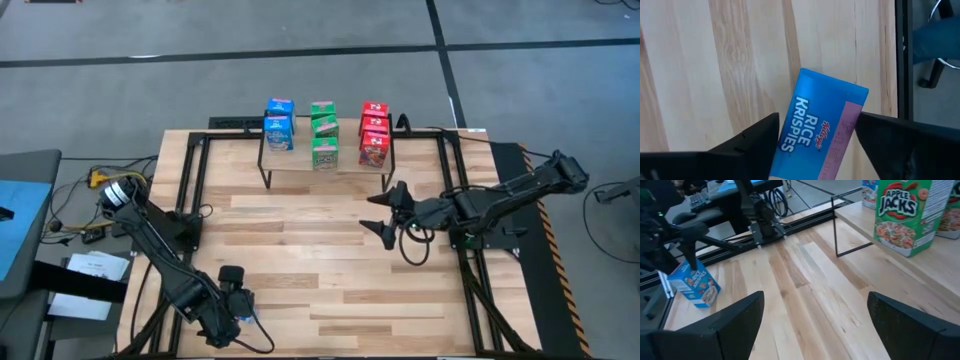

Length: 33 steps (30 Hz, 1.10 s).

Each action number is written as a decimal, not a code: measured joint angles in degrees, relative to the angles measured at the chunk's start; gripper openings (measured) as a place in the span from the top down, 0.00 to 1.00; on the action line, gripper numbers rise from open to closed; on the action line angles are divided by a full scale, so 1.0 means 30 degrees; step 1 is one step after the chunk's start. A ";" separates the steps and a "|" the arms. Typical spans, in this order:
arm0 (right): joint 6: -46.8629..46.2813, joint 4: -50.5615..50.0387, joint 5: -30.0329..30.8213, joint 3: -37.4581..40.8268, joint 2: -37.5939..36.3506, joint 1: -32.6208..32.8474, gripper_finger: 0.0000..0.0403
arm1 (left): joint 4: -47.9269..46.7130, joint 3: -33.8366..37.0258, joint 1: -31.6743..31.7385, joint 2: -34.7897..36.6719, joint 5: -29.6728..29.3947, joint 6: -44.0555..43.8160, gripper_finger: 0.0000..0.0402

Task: Stack cereal on shelf
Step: Put the blue cereal box on the shelf aligned with the blue cereal boxes

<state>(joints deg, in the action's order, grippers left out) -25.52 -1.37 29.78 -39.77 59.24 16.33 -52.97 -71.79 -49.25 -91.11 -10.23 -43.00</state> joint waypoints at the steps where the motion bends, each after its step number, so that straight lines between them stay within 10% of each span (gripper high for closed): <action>1: 0.0000 0.0000 0.0001 -0.0007 0.0000 0.0104 0.06 | 0.0000 0.0000 0.0011 0.0000 -0.0003 0.0010 0.40; 19: -0.0007 0.0000 0.0037 -0.0007 0.0000 0.0454 0.06 | -0.0138 -0.0209 0.0538 0.0048 -0.0023 0.1046 0.56; 33: -0.0022 -0.0036 0.0059 -0.0007 0.0036 0.0447 0.06 | -0.4141 -0.4578 0.5205 0.0197 -0.0091 0.6662 0.56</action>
<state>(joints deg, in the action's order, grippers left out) -25.58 -1.48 29.95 -39.79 59.35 17.67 -65.39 -85.52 -33.64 -90.52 -10.50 -23.02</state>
